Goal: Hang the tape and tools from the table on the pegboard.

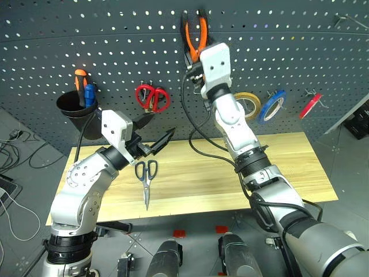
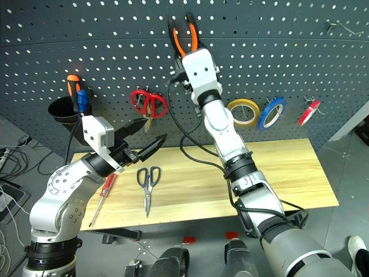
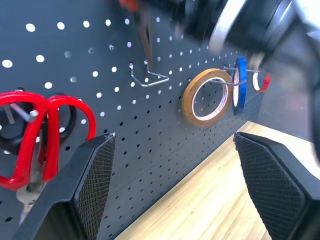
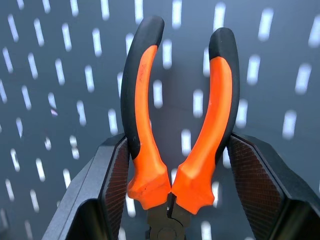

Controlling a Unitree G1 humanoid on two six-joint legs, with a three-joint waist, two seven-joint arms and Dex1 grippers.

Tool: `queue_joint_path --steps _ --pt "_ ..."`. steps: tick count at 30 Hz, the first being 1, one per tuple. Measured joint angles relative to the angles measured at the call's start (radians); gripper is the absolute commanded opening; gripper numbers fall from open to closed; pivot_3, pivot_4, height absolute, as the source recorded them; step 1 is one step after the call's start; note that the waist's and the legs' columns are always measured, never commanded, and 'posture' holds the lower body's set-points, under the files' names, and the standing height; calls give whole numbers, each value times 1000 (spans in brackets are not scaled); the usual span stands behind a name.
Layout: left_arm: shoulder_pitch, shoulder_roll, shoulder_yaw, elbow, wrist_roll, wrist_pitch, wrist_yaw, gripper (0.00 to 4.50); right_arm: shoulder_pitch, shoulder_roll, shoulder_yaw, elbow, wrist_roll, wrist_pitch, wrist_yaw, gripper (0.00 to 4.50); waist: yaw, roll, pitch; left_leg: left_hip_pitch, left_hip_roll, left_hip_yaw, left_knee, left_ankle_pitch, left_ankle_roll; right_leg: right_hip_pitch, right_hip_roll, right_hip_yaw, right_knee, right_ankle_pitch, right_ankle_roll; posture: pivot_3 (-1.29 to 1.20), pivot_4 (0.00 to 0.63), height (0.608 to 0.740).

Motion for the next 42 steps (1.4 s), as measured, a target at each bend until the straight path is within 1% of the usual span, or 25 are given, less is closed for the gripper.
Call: queue_joint_path --steps 5,8,10,11,13,14,17,20,21,25,27,32,34,37,42 --pt "-1 -2 -19 3 3 -3 -9 3994 45 -3 6 29 -34 -41 -14 2730 0 0 0 0 0 0 0 0 0 0 0 0 0 0 0 95 211 740" --pt "0 -2 -25 8 6 -6 -10 3994 78 10 4 26 -9 0 26 2730 0 0 0 0 0 0 0 0 0 0 0 0 0 0 0 87 206 740" --pt "3 -2 -29 13 7 -7 -10 3994 105 24 -4 4 21 53 54 3457 0 0 0 0 0 0 0 0 0 0 0 0 0 0 0 87 206 740" --pt "7 -2 -29 14 9 -7 -9 3994 118 31 -8 -19 40 79 63 3691 0 0 0 0 0 0 0 0 0 0 0 0 0 0 0 87 206 740" --pt "14 -2 -29 17 18 -7 -7 3994 131 36 -12 -56 56 129 84 4354 1 0 0 0 0 0 0 0 0 0 0 0 0 0 0 76 201 740" --pt "19 -3 -29 19 24 -7 -3 3994 141 37 -13 -79 67 151 97 4435 1 0 0 0 0 0 0 0 0 0 0 0 0 0 0 76 201 740" --pt "27 -11 -32 31 41 -4 16 3994 168 38 -21 -134 90 230 125 4435 4 0 0 0 0 0 0 0 0 0 0 0 0 0 0 72 199 740" --pt "46 -14 -40 33 46 29 39 4481 217 27 -17 -249 125 372 195 4500 5 0 0 0 0 -1 0 0 0 0 0 0 0 0 0 66 201 740" --pt "61 -15 -45 33 47 47 48 4481 245 13 -11 -307 134 437 229 4500 6 0 0 -1 0 -1 0 0 0 0 0 0 0 0 0 66 201 740" --pt "115 -17 -57 32 64 117 105 4481 372 -70 32 -517 189 678 366 4500 13 0 0 -1 0 -1 0 0 0 0 0 0 0 0 0 66 201 740" --pt "139 -21 -57 30 89 173 167 4481 450 -122 63 -643 233 801 444 4500 16 0 0 -1 0 -1 0 0 0 0 0 0 0 0 0 56 211 740" --pt "160 -53 -62 38 148 413 348 4481 605 -272 139 -948 368 1091 616 4500 21 1 1 -1 0 -2 0 -1 2 1 0 -1 0 0 0 34 218 740" --pt "153 -77 -62 53 163 480 393 4481 632 -301 161 -1020 405 1159 644 4500 22 1 1 -1 0 -2 0 -1 2 1 0 -1 0 0 0 34 218 740" --pt "130 -119 -67 86 174 585 449 4481 651 -312 182 -1094 443 1228 662 4500 24 1 1 -1 -1 -3 0 -1 1 1 0 -2 0 0 0 26 222 740" --pt "36 -184 -78 246 250 678 553 4481 661 -327 221 -1155 493 1293 676 4500 26 0 1 -1 -2 -3 1 0 1 2 -1 -2 -1 0 0 19 227 740"
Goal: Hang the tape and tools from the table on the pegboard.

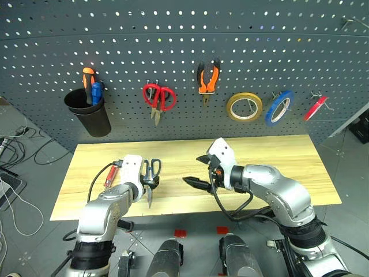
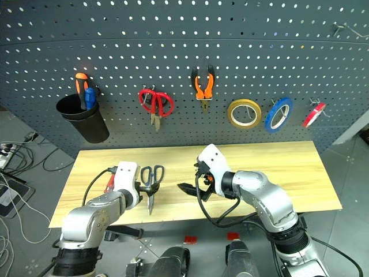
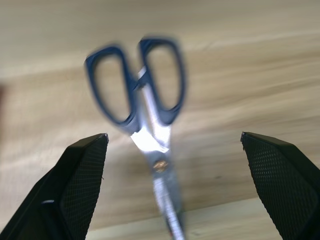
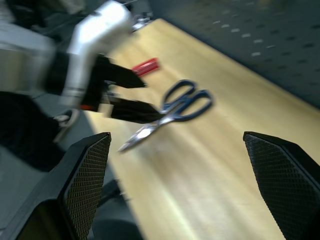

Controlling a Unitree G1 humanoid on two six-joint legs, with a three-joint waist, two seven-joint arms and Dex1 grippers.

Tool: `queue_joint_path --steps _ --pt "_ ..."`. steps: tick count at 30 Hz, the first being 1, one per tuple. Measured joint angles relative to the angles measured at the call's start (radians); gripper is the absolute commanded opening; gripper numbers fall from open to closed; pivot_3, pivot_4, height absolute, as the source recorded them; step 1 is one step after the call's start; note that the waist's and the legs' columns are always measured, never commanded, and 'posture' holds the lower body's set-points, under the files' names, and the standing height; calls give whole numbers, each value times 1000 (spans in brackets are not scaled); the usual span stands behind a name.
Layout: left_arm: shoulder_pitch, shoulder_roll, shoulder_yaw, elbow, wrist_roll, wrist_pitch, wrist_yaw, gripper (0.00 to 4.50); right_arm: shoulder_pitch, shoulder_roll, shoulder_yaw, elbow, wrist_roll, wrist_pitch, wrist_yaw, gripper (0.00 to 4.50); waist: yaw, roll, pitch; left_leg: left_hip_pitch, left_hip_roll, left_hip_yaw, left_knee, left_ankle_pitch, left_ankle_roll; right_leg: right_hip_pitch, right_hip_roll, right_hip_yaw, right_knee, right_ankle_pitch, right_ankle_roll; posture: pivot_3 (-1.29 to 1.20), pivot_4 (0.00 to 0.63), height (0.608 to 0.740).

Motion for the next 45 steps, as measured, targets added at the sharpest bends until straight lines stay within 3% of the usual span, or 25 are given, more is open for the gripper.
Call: queue_joint_path --steps 15,18,25,30,39,45 --pt "-197 -172 7 356 124 -55 137 4481 -9 -51 7 -60 114 76 44 4500 0 -1 0 0 -1 0 0 0 0 1 -1 0 0 0 0 -19 236 740" --pt "-212 -186 31 378 123 -59 137 3913 -20 -62 8 -62 121 76 45 4500 0 -1 0 1 -1 0 0 0 0 1 -1 -1 0 0 0 -26 235 740" --pt "-205 -206 87 368 117 -49 136 1828 -94 -169 77 -106 83 53 56 4500 -5 -1 0 1 0 0 0 0 0 1 -1 0 0 0 0 -30 233 740" --pt "-173 -202 117 337 102 -48 111 588 -114 -161 105 -112 62 50 44 4500 -3 -1 0 1 0 0 0 0 0 1 -1 -1 0 0 0 -32 228 740" --pt "-128 -181 116 289 100 -43 56 587 -114 -165 105 -110 62 51 33 4500 -3 -1 0 1 0 0 0 0 0 1 -2 -1 -1 0 0 -31 218 740" --pt "-1 -125 82 147 53 -45 -72 584 -111 -168 83 -106 67 53 31 4500 -4 -1 0 0 0 0 0 0 0 0 -2 -1 -1 0 0 -35 214 740"
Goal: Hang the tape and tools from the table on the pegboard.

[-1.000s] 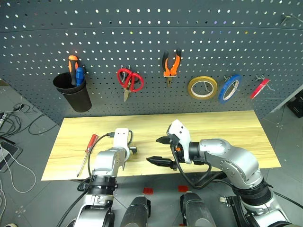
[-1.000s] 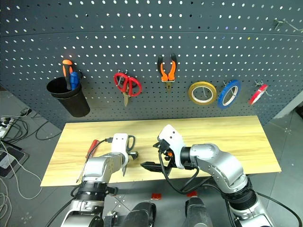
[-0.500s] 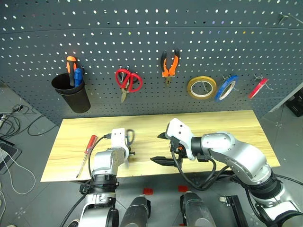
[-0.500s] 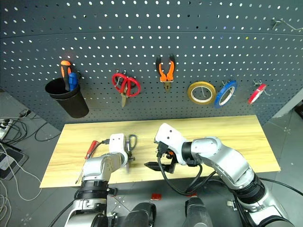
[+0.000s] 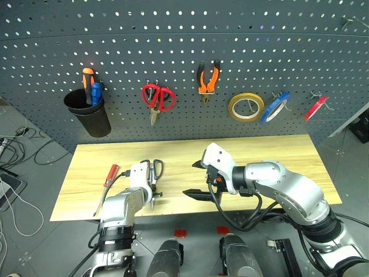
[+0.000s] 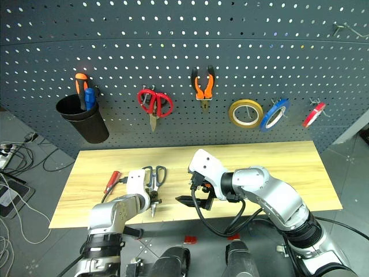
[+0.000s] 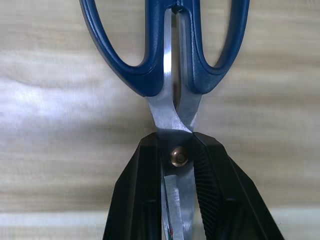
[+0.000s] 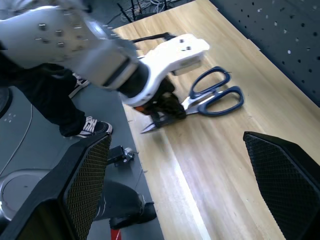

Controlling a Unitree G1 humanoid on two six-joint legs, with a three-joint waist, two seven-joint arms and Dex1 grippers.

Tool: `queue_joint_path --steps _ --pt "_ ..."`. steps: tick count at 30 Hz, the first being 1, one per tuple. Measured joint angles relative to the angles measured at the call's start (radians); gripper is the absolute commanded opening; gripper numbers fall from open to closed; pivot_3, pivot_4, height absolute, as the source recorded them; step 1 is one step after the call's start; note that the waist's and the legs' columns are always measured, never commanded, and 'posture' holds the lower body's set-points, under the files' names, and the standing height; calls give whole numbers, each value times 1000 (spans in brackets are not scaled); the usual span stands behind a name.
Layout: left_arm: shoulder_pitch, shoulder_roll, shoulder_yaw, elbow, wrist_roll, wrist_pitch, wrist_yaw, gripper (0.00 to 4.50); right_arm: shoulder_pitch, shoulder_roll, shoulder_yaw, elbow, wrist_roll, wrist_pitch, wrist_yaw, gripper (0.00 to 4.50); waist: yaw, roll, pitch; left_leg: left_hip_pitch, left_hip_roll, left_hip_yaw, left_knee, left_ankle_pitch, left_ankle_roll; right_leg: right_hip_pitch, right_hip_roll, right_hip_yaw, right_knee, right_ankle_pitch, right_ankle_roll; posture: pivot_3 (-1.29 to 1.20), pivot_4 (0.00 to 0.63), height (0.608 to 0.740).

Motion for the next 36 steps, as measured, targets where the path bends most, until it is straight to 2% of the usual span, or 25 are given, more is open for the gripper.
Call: queue_joint_path --steps 2,4,6,10,14,20,29,36 --pt "48 46 -32 -59 -9 -34 -56 583 3 -11 -17 0 1 0 0 4500 1 0 0 -1 0 -1 0 0 0 0 0 -1 0 0 0 -35 214 740" --pt "128 142 -90 -161 15 -155 -122 581 18 -31 -44 -11 0 -9 0 4500 1 -1 1 -1 1 -1 -1 0 0 0 0 -1 -1 0 0 -35 212 740" --pt "165 196 -98 -239 32 -247 -159 578 35 -41 -72 -16 -5 -24 -6 4500 3 0 1 -1 0 -1 -1 0 0 0 -1 -1 -2 0 -1 -31 209 740" --pt "233 220 -96 -414 22 -356 -215 577 60 -58 -132 -55 -6 -79 -21 4500 4 -1 1 -3 0 -1 -1 0 0 0 -1 -1 -5 1 -1 -37 207 740" --pt "277 263 -61 -548 -8 -376 -257 576 124 -94 -226 -121 0 -181 1 4500 4 0 1 -3 1 -1 -1 0 0 0 0 -2 -5 1 -1 -39 205 740" --pt "293 322 32 -689 -124 -353 -339 576 154 -97 -371 -222 149 -192 24 4500 1 0 1 -2 1 -1 -1 -2 4 1 1 -2 -4 1 -1 -40 203 740" --pt "76 351 80 -648 -166 -310 -310 575 138 -95 -403 -204 193 -206 -1 4500 3 0 1 -2 0 -1 0 0 1 1 1 -2 -4 1 -1 -33 199 740" --pt "-41 376 -58 -483 -78 -320 -301 575 79 -90 -379 -147 190 -233 -3 4500 0 0 1 -3 1 0 0 0 1 0 1 -2 -4 1 -1 -43 208 740"
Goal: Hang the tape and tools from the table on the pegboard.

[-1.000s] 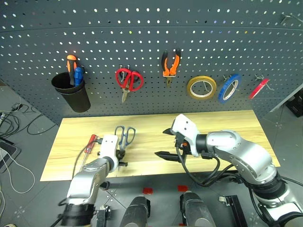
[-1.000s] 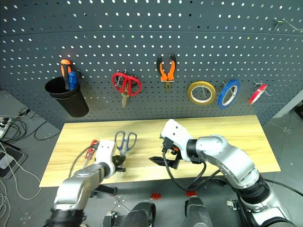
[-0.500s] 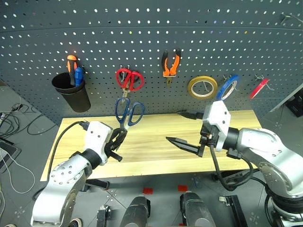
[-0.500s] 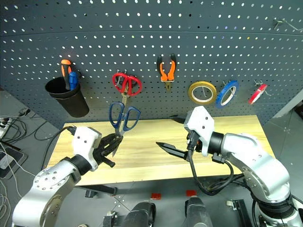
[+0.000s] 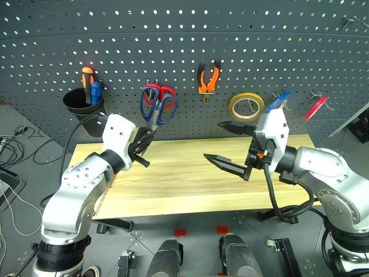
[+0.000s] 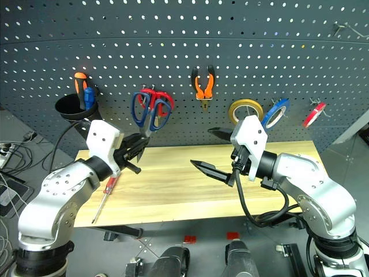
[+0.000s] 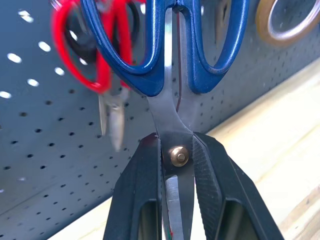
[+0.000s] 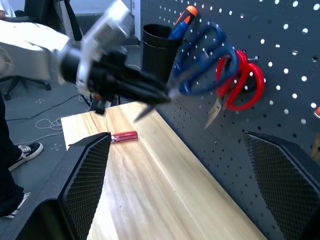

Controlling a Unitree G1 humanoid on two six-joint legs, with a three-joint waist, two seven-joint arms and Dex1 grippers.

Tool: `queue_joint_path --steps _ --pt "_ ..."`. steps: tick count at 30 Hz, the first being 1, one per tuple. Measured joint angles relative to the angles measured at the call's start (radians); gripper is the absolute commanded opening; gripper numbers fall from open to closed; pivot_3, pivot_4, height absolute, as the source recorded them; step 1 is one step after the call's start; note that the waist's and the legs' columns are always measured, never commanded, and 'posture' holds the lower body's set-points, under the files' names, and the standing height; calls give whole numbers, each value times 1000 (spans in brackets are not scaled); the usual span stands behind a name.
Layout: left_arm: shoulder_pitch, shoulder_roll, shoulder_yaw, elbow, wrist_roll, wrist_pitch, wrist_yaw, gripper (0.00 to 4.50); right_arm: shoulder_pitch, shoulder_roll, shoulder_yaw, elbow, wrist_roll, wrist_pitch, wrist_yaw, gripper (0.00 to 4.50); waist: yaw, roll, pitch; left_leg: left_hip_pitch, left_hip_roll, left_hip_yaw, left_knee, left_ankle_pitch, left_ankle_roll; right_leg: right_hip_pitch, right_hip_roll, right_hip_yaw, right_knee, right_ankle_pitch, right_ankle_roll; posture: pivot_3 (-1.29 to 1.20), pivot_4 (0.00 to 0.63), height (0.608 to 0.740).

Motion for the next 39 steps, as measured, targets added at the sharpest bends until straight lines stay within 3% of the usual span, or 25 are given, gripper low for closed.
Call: queue_joint_path --steps 10,16,20,26,30,39 --pt "-93 -22 -57 148 75 -51 21 574 -31 10 17 24 0 -14 -1 4500 0 0 0 0 0 0 0 0 0 0 0 0 0 0 0 -43 211 740" --pt "-90 -56 -57 148 88 -50 49 2469 -41 17 35 38 -4 -35 0 4500 0 0 0 0 0 0 0 0 0 0 0 0 1 0 0 -43 211 740" --pt "4 -66 -31 110 63 -27 48 3707 -31 18 58 44 -15 -29 -13 4500 -5 0 0 0 1 0 0 0 0 -1 0 1 0 0 0 -36 219 740" --pt "142 -61 104 150 15 -6 42 3707 -1 73 159 49 -44 71 -117 4500 -5 0 5 0 1 -1 0 0 1 -1 0 0 3 0 0 -9 270 740" --pt "188 -29 172 250 20 -112 2 3707 -4 148 242 51 -70 178 -211 4500 -1 0 18 1 0 0 0 -2 4 -1 -1 1 3 0 0 0 305 740" --pt "141 95 238 559 -67 -120 -201 3707 -136 368 358 108 -105 414 -377 4500 -4 0 66 0 1 -3 0 -2 4 -4 -1 -2 5 0 -1 5 367 740"
